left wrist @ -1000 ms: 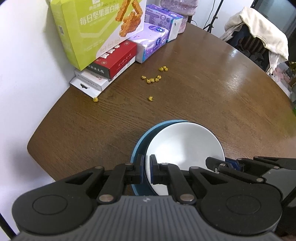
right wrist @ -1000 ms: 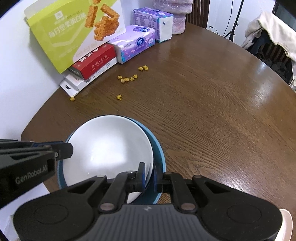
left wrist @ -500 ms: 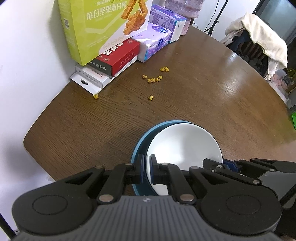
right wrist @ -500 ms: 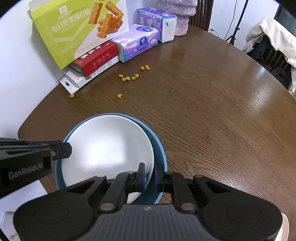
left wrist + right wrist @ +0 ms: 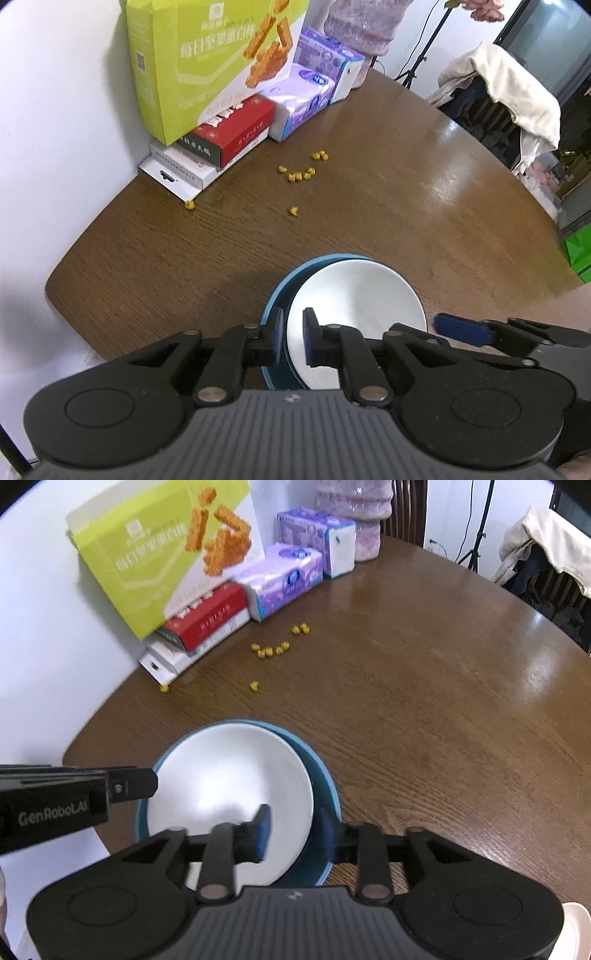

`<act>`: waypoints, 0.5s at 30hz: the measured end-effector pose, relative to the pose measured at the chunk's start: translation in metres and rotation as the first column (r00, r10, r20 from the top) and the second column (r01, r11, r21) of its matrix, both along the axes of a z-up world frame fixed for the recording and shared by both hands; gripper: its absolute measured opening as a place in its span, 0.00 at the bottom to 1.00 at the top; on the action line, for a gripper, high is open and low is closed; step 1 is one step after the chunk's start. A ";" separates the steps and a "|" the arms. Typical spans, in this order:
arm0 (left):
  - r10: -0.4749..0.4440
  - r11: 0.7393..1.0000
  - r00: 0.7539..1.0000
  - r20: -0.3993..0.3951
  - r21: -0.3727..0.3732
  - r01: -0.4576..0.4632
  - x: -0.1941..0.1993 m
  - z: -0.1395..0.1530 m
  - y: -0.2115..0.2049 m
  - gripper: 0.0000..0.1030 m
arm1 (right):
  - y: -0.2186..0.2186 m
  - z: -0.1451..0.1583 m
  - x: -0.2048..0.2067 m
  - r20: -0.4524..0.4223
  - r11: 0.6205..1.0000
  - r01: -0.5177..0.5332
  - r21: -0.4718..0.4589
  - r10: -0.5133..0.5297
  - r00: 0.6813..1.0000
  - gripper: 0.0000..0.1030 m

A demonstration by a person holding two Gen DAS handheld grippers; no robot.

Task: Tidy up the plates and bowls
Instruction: 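Open both grippers to release the white bowl inside the blue bowl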

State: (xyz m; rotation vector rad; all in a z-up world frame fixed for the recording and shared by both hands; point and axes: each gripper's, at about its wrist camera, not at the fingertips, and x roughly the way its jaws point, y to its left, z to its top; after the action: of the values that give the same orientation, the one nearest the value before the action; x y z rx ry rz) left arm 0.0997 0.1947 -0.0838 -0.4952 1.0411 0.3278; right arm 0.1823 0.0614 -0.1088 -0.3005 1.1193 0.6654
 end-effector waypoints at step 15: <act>-0.035 0.993 0.981 0.191 0.121 0.012 -0.049 0.038 -0.002 1.00 | -0.052 0.032 -0.028 0.058 0.991 0.045 0.124 -0.052 0.997 1.00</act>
State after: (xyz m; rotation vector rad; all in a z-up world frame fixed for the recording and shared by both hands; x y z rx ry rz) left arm 0.0511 0.1928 -0.0454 -0.3983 0.8337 0.3121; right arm 0.1542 0.0091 -0.0772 -0.1870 1.0196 0.6744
